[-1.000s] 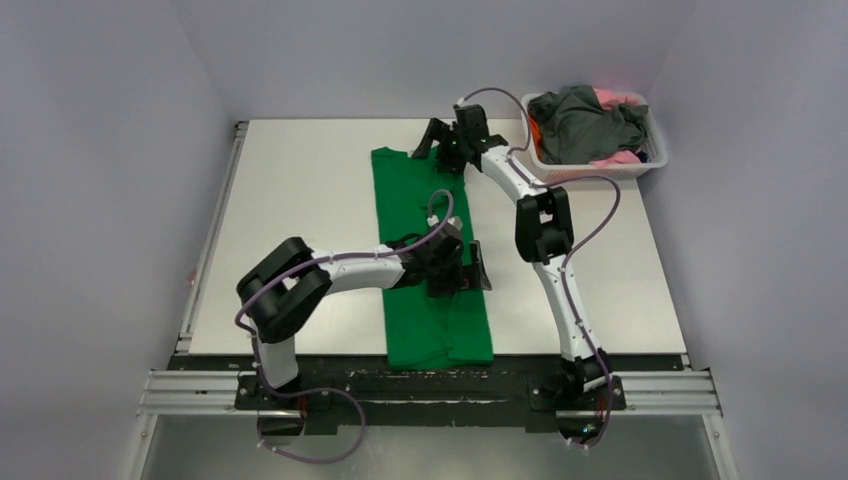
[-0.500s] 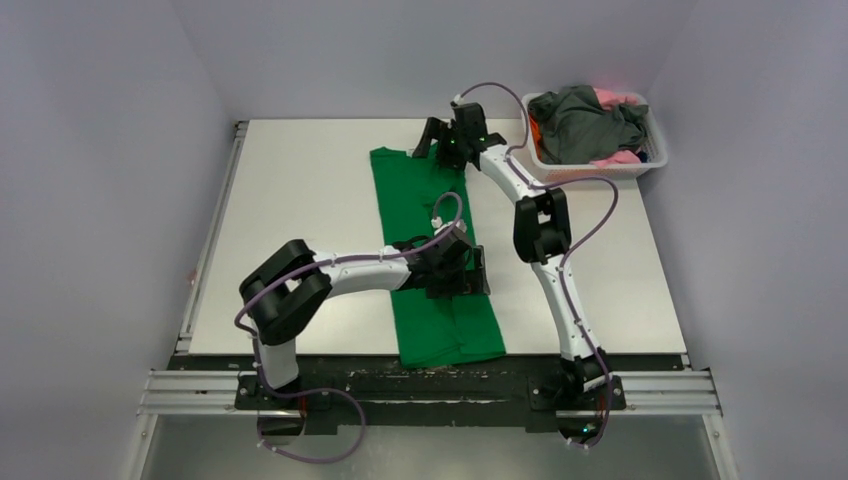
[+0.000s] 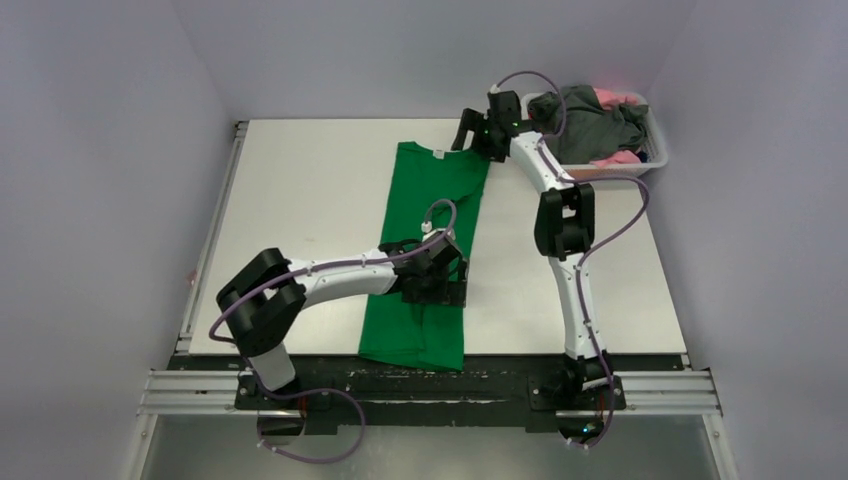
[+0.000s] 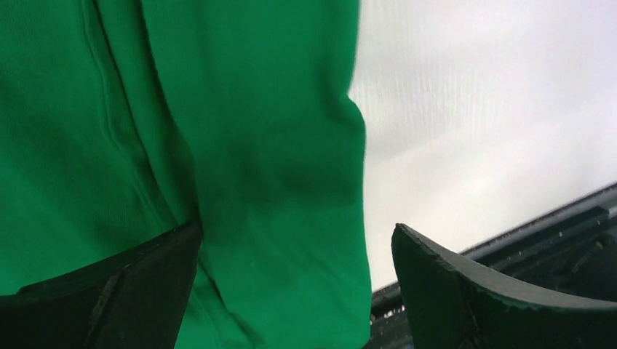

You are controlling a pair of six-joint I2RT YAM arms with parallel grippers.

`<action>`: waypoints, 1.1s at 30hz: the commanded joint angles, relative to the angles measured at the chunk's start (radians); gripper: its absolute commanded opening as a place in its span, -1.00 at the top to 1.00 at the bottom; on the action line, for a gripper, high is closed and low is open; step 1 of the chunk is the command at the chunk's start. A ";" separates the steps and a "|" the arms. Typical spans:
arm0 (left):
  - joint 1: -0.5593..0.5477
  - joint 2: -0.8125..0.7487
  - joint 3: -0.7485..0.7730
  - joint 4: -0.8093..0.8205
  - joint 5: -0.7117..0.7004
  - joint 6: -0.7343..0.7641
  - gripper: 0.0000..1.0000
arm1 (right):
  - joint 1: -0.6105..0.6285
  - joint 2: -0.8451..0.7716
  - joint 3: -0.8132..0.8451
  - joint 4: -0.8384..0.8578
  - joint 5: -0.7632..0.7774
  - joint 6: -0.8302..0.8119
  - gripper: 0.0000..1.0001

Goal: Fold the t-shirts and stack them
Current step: Rotate the tshirt 90 degrees

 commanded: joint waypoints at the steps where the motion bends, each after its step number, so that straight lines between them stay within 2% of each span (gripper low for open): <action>1: -0.031 -0.149 0.007 -0.039 0.043 0.078 -1.00 | 0.014 -0.199 0.017 -0.047 0.045 -0.060 -0.95; 4: -0.036 -0.276 -0.063 -0.042 0.037 0.084 -1.00 | 0.031 -0.355 -0.170 -0.054 0.076 -0.083 -0.95; 6: -0.035 -0.391 -0.125 -0.083 -0.006 0.075 -1.00 | 0.056 -0.478 -0.356 -0.056 0.131 -0.081 -0.94; 11: -0.020 -0.614 -0.301 -0.285 -0.176 -0.019 -1.00 | 0.181 -0.861 -1.026 0.153 0.215 0.026 -0.84; 12: -0.010 -0.658 -0.337 -0.298 -0.182 -0.027 -1.00 | 0.224 -0.916 -1.128 0.210 0.239 0.039 -0.84; 14: 0.013 -0.737 -0.396 -0.298 -0.166 -0.028 -1.00 | 0.300 -0.957 -1.228 0.260 0.249 0.080 -0.84; 18: 0.030 -0.830 -0.464 -0.328 -0.179 -0.049 -1.00 | 0.467 -0.892 -1.234 0.172 0.405 0.153 -0.81; 21: 0.047 -0.886 -0.552 -0.306 -0.196 -0.077 -1.00 | 0.526 -0.777 -1.191 0.133 0.475 0.201 -0.81; 26: 0.131 -0.929 -0.633 -0.238 -0.132 -0.068 -1.00 | 0.534 -0.591 -1.063 0.066 0.499 0.239 -0.81; 33: 0.173 -0.923 -0.630 -0.207 -0.137 -0.028 -1.00 | 0.490 -0.408 -0.869 -0.042 0.559 0.237 -0.83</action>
